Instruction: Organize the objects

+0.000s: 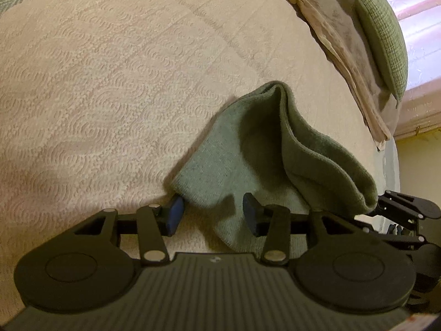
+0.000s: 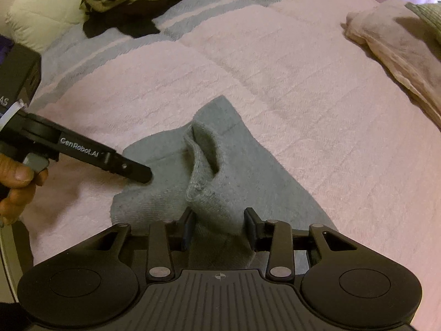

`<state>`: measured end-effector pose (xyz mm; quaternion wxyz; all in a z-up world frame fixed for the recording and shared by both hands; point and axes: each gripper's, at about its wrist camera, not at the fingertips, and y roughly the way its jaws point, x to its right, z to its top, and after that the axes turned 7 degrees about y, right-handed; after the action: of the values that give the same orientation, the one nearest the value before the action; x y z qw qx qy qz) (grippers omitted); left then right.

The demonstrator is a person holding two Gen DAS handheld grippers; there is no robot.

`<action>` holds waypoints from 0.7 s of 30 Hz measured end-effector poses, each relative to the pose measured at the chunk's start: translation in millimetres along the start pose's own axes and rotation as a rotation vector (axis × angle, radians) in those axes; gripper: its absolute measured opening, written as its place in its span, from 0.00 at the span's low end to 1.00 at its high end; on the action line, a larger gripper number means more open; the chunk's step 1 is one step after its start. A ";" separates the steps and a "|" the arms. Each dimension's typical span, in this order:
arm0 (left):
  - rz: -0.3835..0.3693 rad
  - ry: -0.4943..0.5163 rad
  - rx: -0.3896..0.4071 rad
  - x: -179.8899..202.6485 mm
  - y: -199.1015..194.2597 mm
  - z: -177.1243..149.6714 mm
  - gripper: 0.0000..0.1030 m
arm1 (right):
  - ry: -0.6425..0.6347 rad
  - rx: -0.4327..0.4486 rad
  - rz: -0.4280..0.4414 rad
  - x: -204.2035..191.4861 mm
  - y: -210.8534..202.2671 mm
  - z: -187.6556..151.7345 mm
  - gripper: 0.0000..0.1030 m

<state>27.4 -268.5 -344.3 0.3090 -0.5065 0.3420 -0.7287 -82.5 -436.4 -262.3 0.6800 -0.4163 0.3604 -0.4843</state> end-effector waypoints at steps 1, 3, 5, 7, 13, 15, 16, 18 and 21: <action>0.005 -0.020 0.001 -1.0 -2.7 -1.9 0.37 | 0.019 0.012 0.004 1.7 -2.1 0.3 0.30; 0.004 -0.053 0.009 -1.9 -8.5 -6.3 0.37 | 0.037 0.038 -0.003 3.3 -7.1 1.0 0.09; 0.007 -0.087 0.009 -3.0 -10.7 -11.3 0.38 | 0.064 0.075 -0.009 7.5 -16.0 3.7 0.07; -0.009 -0.119 0.002 -6.9 -8.8 -15.5 0.39 | 0.100 0.106 -0.010 13.4 -26.9 6.9 0.07; -0.084 -0.212 0.013 -12.4 7.2 -1.0 0.40 | 0.149 0.168 -0.056 30.4 -57.9 13.3 0.06; -0.076 -0.202 0.002 -9.2 12.8 6.5 0.27 | 0.163 0.178 -0.070 36.4 -63.2 12.2 0.06; -0.057 -0.175 -0.001 -5.1 12.4 10.8 0.17 | 0.173 0.183 -0.077 39.9 -67.0 13.1 0.06; -0.037 -0.099 0.023 4.7 1.2 20.2 0.07 | 0.195 0.205 -0.091 46.8 -77.8 13.0 0.06; -0.007 0.083 0.132 32.5 -40.4 44.7 0.05 | 0.207 0.248 -0.108 56.0 -106.9 15.8 0.06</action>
<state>56.1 -279.4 -283.1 0.3247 -0.4555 0.3040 -0.7712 -91.4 -506.4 -163.1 0.6583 -0.2957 0.3432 -0.6011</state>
